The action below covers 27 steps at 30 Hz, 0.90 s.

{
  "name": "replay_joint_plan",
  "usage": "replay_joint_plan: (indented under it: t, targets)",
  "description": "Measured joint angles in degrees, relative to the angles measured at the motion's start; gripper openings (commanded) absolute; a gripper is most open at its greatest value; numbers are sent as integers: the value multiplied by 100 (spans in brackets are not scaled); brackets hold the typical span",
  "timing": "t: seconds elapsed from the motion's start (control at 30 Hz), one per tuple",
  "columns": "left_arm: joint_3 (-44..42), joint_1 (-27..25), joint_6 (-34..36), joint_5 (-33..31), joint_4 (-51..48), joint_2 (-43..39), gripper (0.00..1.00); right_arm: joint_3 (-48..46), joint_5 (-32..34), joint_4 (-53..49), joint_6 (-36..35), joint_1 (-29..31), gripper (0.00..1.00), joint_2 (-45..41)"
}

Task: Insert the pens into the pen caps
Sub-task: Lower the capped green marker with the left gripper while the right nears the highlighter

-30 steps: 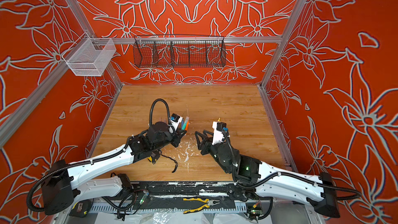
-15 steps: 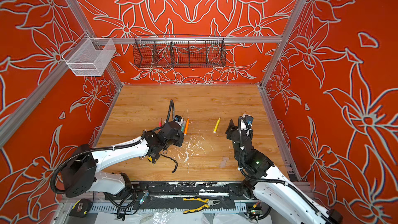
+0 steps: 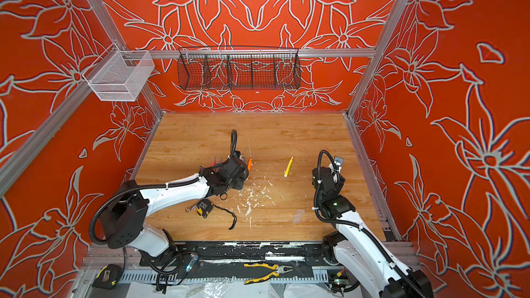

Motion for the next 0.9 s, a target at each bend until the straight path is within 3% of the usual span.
replay_joint_plan:
  t: [0.3,0.77,0.9]
  targets:
    - [476,455,-205,-114,-197,1220,0,-247,-284,155,37,0,68,-428]
    - [750,713,-321,-372,-413,1445,35,-291,-535,284,33,0,68,-487]
    - [857,713,-289,-356,-476,1384,38,-291,-573,321,31,0,68,-474]
